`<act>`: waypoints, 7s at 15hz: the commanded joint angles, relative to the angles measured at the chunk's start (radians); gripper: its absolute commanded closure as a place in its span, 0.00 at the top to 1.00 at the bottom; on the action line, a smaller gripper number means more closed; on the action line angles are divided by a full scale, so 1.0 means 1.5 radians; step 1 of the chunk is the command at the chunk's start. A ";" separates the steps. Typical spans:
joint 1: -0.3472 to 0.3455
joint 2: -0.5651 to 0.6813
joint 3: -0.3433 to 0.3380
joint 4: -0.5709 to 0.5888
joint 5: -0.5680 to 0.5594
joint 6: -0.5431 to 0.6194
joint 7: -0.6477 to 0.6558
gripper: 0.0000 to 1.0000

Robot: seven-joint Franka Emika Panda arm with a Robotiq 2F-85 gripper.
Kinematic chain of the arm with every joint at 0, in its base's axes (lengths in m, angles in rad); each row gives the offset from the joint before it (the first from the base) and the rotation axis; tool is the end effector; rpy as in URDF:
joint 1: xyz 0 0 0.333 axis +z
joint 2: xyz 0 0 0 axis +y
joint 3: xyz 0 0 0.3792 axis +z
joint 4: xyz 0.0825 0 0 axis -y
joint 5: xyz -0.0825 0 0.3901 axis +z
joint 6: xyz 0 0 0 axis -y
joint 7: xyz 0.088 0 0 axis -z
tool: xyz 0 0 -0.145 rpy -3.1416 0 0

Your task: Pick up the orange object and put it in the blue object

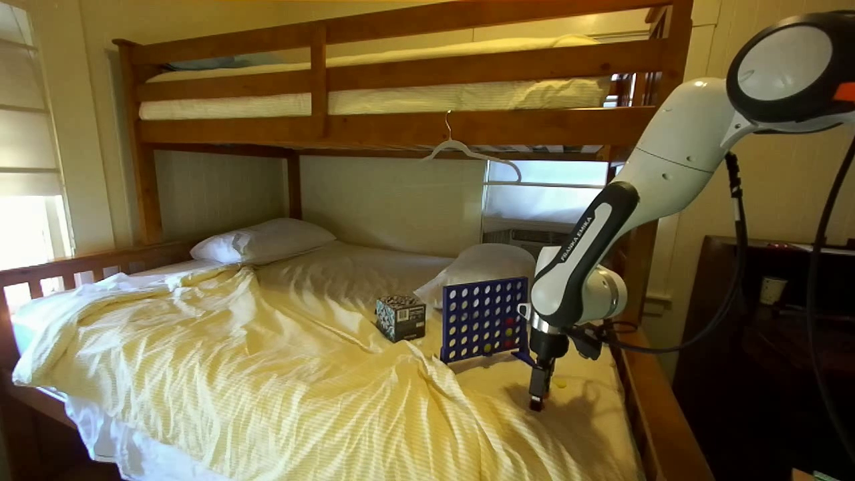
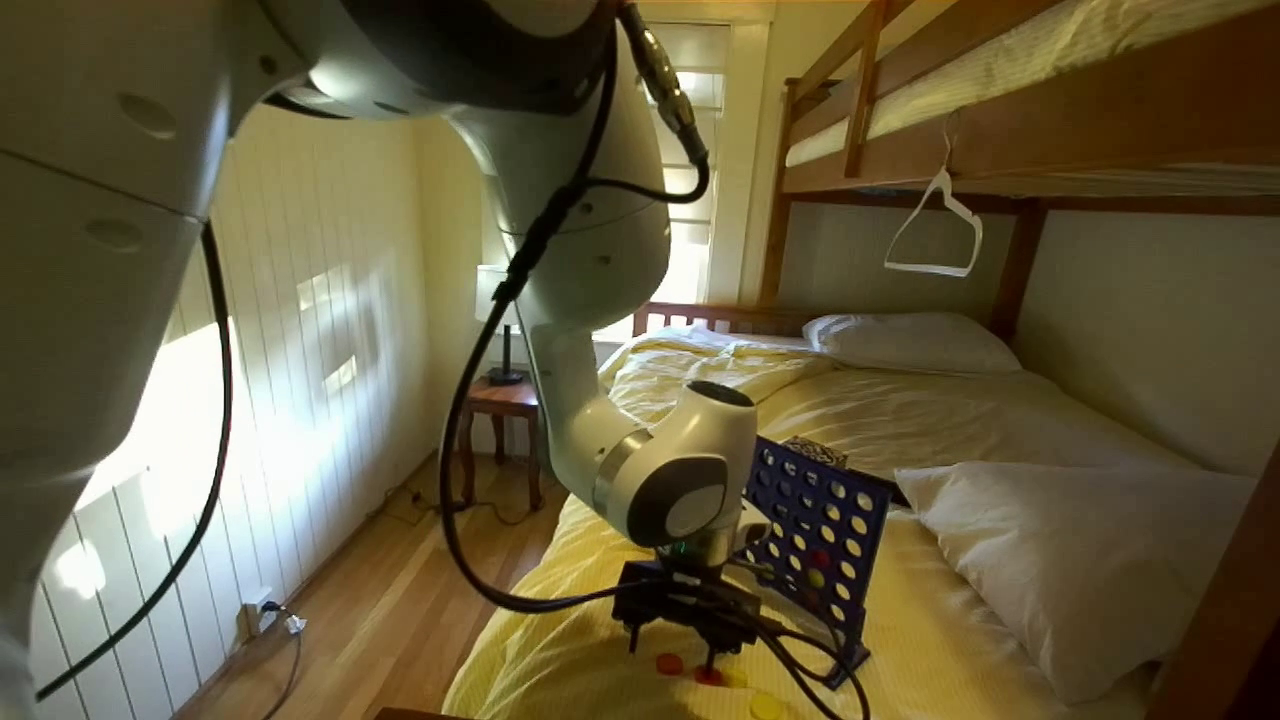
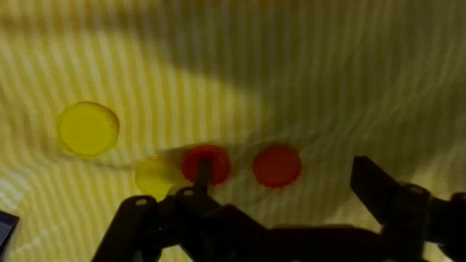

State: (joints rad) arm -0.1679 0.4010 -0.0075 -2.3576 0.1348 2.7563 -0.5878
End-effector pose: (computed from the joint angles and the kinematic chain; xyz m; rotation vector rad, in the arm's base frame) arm 0.5249 -0.0969 0.1736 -3.0645 -0.4444 -0.0244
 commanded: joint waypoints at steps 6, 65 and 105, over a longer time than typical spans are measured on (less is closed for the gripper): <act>-0.042 0.041 0.049 0.034 -0.025 0.024 0.008 0.66; -0.122 0.018 0.114 0.037 0.028 -0.063 -0.052 0.77; -0.123 0.052 0.117 0.057 0.023 -0.021 -0.052 0.49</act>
State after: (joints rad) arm -0.3543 0.4616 0.1668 -2.2888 0.1579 2.7153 -0.6466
